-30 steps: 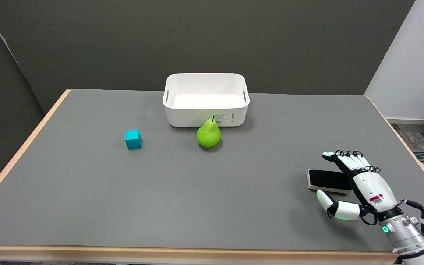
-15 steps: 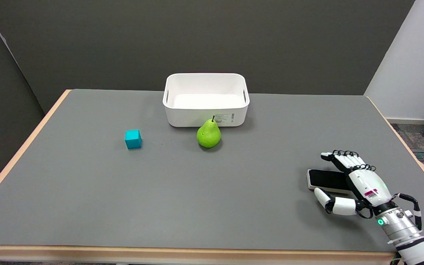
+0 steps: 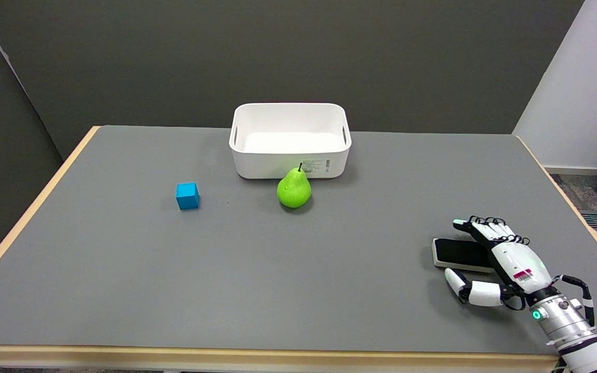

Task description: Pick up the blackboard eraser.

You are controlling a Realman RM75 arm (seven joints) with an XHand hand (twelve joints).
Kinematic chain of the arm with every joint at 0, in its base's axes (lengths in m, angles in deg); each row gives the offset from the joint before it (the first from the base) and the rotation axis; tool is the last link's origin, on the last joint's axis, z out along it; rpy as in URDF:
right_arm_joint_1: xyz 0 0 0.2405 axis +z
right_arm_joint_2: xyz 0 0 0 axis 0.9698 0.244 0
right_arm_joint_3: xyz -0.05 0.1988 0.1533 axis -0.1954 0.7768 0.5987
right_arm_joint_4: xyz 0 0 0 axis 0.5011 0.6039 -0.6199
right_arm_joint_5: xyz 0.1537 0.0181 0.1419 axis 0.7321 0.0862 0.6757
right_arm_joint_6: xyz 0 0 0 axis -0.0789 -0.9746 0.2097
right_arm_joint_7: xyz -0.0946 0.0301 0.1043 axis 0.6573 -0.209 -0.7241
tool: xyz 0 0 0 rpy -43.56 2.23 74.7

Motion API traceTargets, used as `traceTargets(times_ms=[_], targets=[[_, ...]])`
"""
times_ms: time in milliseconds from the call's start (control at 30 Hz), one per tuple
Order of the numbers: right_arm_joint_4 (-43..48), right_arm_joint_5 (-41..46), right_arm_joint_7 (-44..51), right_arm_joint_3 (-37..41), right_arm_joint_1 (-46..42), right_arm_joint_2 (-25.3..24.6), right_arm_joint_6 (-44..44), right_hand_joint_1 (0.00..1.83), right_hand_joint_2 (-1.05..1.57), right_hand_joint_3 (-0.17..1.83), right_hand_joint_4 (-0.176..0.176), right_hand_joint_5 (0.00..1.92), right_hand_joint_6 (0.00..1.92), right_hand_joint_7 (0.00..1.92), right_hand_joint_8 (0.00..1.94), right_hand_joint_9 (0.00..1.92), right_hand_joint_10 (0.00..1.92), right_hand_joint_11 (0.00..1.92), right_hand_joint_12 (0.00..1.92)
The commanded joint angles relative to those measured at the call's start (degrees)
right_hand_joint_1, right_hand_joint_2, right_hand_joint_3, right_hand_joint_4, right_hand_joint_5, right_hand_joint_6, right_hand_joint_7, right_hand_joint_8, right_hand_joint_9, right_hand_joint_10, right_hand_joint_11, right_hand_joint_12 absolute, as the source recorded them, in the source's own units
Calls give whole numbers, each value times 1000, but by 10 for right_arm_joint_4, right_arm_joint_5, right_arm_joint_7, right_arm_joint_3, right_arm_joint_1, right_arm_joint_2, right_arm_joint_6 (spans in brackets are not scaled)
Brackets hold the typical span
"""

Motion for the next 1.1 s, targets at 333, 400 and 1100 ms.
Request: traceTargets(times_ms=[333, 400, 1100], targets=[[-17, -15, 8, -6, 34, -22, -82, 1327, 1038, 336, -48, 517, 1073, 800, 1349, 687, 1285, 451, 1640], [-14, -21, 8, -4, 37, -20, -84, 1219, 1192, 131, -153, 534, 1421, 855, 1363, 762, 1306, 552, 1684], [232, -73, 110, 65, 213, 38, 99, 1186, 1123, 308, -176, 674, 1464, 726, 1495, 805, 1642, 363, 1921]])
